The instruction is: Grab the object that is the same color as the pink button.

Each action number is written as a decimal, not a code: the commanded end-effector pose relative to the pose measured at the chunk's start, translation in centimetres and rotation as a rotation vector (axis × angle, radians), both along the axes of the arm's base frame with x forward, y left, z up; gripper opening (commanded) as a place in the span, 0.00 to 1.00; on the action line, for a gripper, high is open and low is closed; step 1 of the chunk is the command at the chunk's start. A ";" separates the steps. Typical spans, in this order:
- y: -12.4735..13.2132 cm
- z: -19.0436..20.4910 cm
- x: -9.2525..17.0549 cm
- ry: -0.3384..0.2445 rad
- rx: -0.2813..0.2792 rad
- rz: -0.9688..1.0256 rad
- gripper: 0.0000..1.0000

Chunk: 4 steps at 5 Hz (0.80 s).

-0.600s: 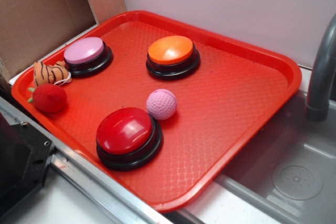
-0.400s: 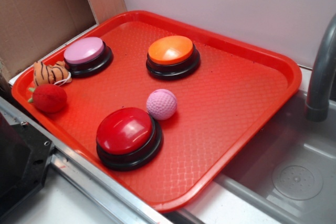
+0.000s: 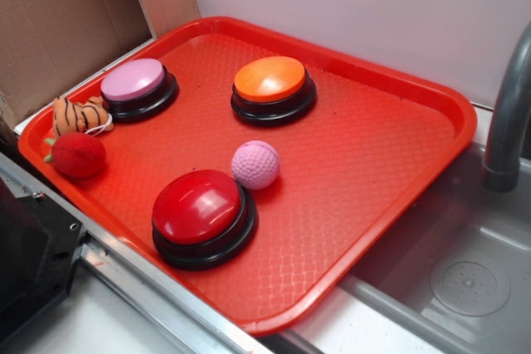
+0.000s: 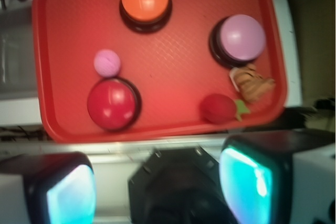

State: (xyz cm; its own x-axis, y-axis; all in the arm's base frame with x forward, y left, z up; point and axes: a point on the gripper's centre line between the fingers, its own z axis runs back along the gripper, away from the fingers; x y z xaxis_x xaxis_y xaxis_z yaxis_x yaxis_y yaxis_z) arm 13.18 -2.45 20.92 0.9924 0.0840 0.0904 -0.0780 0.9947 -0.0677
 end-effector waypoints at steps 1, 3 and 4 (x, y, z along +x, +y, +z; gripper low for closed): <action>-2.8 -5.3 4.8 -0.060 0.000 0.117 1.00; -4.5 -11.6 7.9 -0.041 0.004 0.181 1.00; -4.7 -14.7 8.7 0.011 -0.024 0.182 1.00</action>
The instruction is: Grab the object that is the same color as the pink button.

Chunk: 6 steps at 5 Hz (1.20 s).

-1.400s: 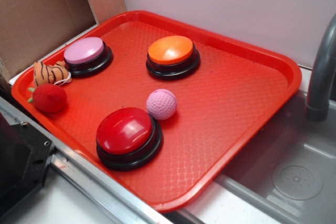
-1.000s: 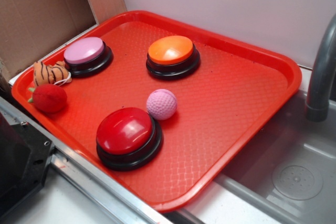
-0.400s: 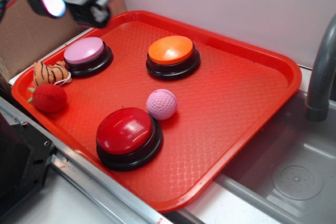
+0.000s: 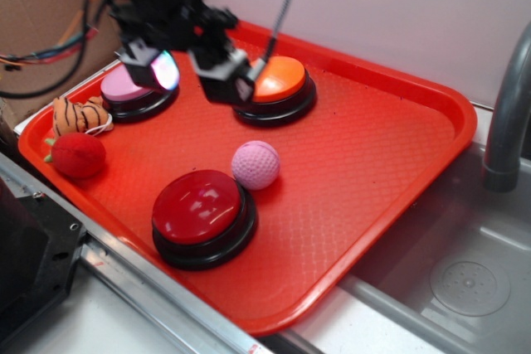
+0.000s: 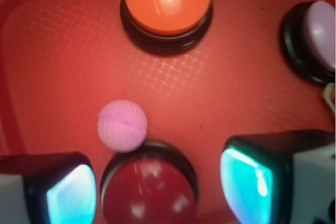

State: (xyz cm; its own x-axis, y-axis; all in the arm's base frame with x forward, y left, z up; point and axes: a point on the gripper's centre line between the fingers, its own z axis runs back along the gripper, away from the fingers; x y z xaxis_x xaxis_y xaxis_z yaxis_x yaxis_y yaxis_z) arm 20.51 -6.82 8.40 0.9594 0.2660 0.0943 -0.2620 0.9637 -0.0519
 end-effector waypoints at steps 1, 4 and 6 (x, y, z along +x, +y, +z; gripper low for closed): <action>-0.8 -4.4 1.6 0.037 -0.042 -0.015 1.00; -1.7 -6.8 2.2 0.051 -0.105 -0.035 0.22; -0.4 -3.8 1.9 0.000 -0.079 -0.027 0.00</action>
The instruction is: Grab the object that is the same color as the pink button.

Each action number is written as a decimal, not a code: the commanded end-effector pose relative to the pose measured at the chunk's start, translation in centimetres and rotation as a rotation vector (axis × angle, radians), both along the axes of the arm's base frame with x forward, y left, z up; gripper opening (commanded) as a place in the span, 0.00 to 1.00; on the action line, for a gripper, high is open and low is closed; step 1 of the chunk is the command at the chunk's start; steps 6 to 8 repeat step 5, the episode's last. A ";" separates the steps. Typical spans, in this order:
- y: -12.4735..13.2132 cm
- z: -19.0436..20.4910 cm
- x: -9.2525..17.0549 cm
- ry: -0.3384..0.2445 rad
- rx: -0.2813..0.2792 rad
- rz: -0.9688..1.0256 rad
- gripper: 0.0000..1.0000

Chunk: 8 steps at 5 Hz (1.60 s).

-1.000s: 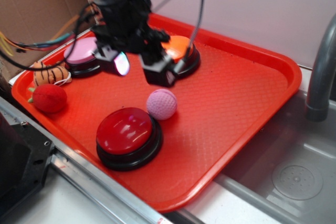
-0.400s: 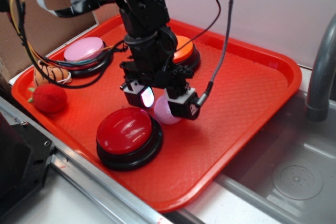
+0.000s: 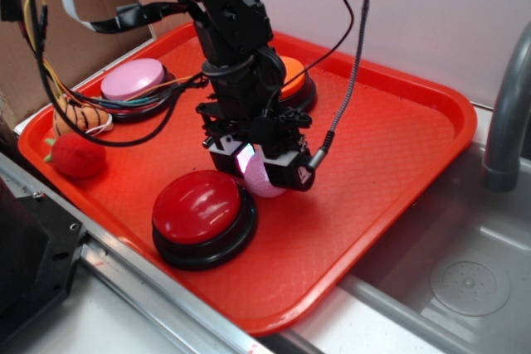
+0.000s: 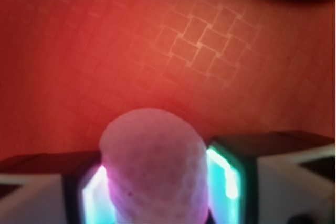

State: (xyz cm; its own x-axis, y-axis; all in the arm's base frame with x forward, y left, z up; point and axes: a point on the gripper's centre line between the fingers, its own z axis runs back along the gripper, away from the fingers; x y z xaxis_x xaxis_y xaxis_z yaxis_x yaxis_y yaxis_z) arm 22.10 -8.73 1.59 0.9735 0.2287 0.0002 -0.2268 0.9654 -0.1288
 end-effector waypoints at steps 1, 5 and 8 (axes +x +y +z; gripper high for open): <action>4.1 6.8 0.6 -0.067 0.071 -0.008 0.00; 11.4 13.7 -0.4 -0.059 0.142 0.004 0.00; 11.4 13.7 -0.4 -0.059 0.142 0.004 0.00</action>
